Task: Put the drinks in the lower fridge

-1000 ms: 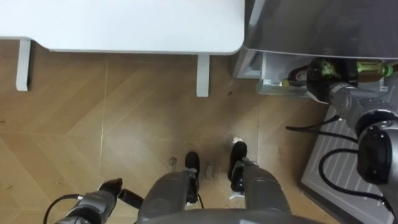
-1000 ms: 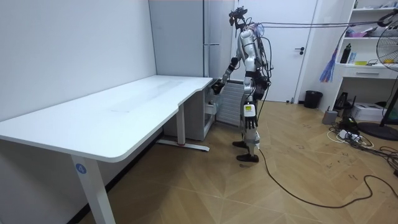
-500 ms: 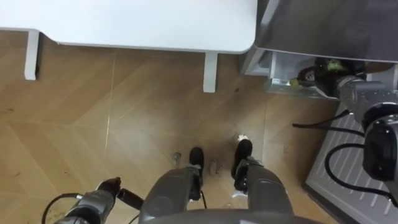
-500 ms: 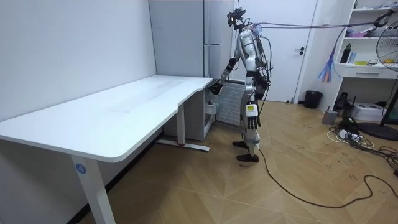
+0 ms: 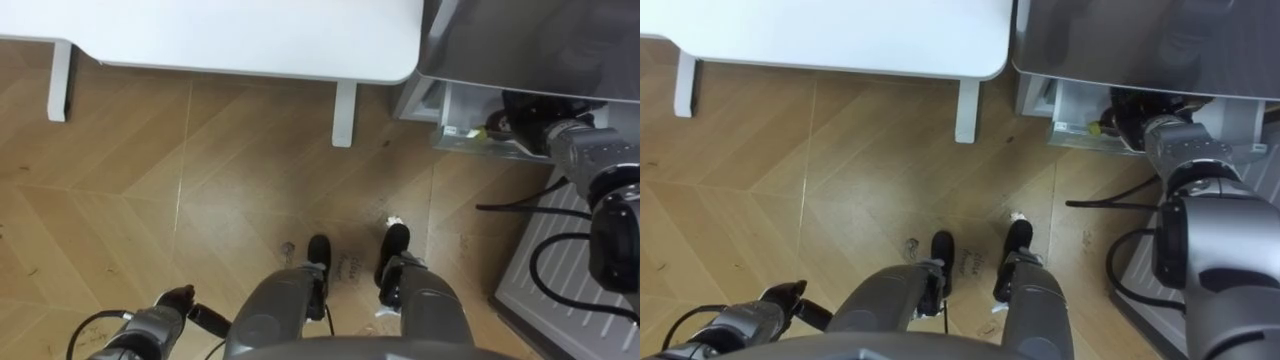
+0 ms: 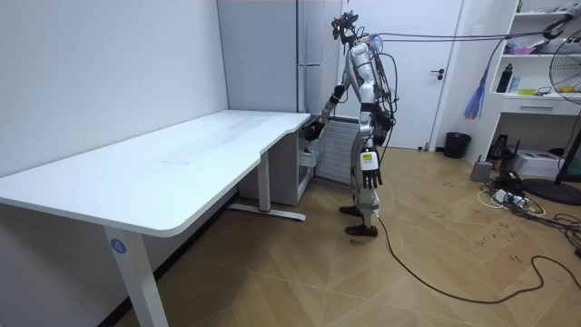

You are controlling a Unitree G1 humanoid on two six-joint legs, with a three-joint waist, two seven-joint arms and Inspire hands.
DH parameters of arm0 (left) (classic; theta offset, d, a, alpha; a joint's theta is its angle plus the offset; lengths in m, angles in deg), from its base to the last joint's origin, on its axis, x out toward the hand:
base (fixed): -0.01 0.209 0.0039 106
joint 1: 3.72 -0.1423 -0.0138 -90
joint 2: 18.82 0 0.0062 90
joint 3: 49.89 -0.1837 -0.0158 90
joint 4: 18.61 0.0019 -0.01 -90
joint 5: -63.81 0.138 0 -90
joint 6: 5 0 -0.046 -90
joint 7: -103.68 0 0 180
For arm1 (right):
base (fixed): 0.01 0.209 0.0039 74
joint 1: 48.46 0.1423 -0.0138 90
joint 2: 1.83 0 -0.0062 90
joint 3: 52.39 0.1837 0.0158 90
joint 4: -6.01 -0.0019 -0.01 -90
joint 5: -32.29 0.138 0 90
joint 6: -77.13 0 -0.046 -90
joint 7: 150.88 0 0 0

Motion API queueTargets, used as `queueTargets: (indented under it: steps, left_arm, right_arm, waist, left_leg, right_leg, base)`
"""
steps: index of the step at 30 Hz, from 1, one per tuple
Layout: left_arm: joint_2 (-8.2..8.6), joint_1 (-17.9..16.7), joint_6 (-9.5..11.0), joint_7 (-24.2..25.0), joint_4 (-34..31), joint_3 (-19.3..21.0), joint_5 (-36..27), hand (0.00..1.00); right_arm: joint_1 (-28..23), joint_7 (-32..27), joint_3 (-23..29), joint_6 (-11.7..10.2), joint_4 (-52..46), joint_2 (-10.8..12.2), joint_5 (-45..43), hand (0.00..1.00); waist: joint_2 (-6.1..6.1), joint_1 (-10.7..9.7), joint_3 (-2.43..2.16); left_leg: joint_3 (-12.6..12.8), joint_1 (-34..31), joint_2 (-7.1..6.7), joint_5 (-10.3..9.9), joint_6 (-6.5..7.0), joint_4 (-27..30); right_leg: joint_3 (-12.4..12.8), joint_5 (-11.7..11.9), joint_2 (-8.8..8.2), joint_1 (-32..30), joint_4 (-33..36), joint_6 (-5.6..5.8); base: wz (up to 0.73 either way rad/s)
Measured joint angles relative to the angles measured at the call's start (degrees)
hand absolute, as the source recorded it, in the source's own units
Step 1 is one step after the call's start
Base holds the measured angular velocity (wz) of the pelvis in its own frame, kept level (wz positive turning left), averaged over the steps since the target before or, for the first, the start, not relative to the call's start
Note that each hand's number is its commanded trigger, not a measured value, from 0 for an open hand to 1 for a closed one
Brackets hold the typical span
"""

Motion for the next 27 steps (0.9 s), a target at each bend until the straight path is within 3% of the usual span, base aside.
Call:
queueTargets:
  steps: [27]
  left_arm:
    - [0.00,-0.13,0.00,0.12,0.01,0.15,0.03,0.00]
  right_arm:
    - [0.00,-0.04,0.26,-0.09,0.01,-0.29,-0.20,0.00]
  waist:
    - [-0.07,-0.61,0.04]
  left_leg:
    - [0.06,0.18,-0.44,0.11,0.19,0.88]
  right_leg:
    - [0.09,0.03,-0.70,0.29,0.86,0.10]
  base:
    - [0.00]
